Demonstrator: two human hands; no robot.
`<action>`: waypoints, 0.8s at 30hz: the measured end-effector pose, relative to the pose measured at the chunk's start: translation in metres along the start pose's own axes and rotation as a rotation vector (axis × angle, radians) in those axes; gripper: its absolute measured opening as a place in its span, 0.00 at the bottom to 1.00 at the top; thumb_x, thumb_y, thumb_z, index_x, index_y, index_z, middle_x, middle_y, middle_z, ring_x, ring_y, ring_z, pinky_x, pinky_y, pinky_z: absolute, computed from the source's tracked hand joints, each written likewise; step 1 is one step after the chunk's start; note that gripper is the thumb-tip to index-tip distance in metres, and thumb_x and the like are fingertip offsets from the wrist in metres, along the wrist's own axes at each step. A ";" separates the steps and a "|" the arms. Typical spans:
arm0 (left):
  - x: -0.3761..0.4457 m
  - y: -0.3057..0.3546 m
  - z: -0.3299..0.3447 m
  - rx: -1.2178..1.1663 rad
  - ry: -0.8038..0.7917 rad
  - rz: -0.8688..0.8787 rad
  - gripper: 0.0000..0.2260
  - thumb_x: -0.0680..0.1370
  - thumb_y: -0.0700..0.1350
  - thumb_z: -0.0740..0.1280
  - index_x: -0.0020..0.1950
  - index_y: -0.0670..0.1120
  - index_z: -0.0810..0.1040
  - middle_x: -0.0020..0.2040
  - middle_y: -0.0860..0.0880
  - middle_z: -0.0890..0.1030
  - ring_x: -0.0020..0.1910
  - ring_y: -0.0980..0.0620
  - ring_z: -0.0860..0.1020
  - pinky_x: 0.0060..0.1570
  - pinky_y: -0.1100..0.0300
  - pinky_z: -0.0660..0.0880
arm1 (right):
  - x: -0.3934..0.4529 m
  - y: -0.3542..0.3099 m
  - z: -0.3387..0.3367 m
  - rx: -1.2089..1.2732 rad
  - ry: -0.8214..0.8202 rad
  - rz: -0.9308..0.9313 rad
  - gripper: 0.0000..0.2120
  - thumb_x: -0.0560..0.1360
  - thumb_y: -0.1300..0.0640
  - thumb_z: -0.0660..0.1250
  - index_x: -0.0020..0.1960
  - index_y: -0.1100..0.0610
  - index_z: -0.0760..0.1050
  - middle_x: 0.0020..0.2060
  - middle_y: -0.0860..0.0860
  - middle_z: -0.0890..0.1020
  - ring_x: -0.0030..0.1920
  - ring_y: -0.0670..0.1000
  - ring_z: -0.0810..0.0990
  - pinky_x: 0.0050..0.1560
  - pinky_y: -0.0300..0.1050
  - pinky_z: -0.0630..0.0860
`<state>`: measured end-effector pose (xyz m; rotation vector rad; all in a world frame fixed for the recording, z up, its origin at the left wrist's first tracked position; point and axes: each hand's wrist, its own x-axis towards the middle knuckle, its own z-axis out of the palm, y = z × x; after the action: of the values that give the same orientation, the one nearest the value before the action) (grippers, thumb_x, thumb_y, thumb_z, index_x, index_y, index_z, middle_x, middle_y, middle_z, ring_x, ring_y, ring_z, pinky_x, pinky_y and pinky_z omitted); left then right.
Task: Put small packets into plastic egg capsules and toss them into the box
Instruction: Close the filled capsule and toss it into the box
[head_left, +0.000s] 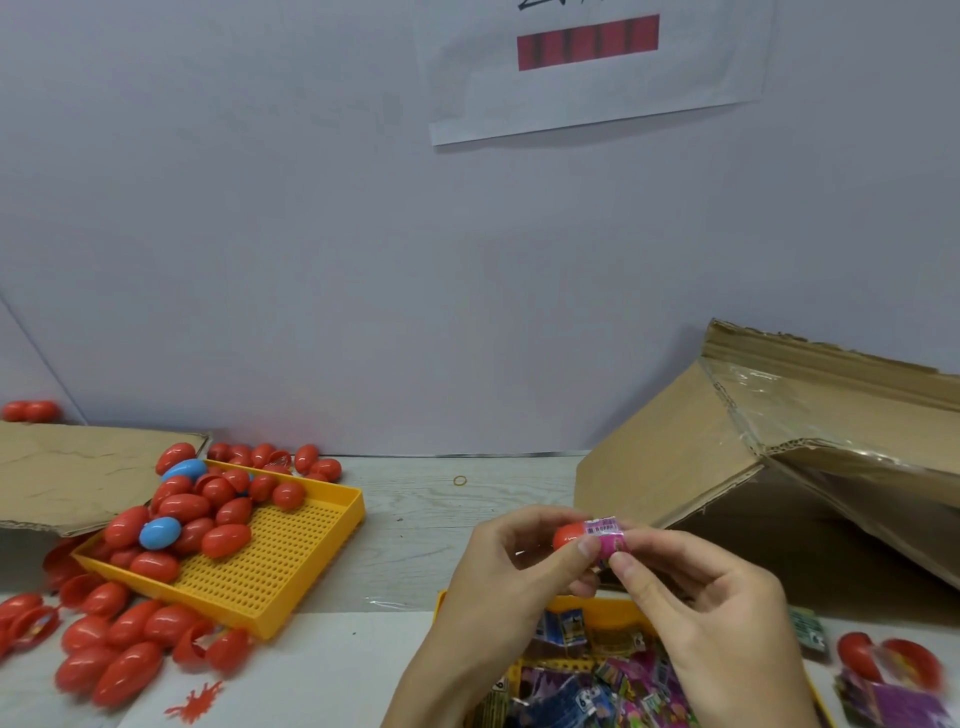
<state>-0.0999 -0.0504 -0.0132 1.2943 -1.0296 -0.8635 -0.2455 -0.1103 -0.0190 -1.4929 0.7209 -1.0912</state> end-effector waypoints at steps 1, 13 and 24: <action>0.000 0.000 0.000 0.004 -0.001 -0.003 0.13 0.73 0.51 0.74 0.55 0.49 0.84 0.48 0.44 0.85 0.42 0.50 0.83 0.47 0.59 0.80 | 0.000 0.000 0.000 0.005 -0.007 0.000 0.13 0.67 0.70 0.74 0.38 0.52 0.85 0.40 0.47 0.87 0.43 0.44 0.85 0.40 0.29 0.77; -0.002 0.002 0.005 0.004 -0.056 -0.022 0.10 0.72 0.46 0.75 0.53 0.48 0.85 0.48 0.47 0.86 0.48 0.50 0.85 0.46 0.61 0.81 | 0.000 0.002 0.002 0.028 0.108 0.020 0.16 0.60 0.52 0.74 0.48 0.47 0.77 0.41 0.49 0.86 0.44 0.50 0.85 0.45 0.51 0.80; 0.001 -0.007 0.003 0.209 -0.017 0.006 0.15 0.65 0.54 0.81 0.49 0.54 0.85 0.45 0.49 0.84 0.43 0.49 0.83 0.46 0.58 0.81 | 0.002 0.005 -0.001 0.023 0.138 0.081 0.14 0.58 0.51 0.75 0.42 0.43 0.78 0.37 0.49 0.86 0.40 0.48 0.85 0.41 0.48 0.81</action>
<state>-0.1019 -0.0528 -0.0198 1.4599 -1.1604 -0.7782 -0.2450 -0.1134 -0.0237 -1.3675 0.8542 -1.1449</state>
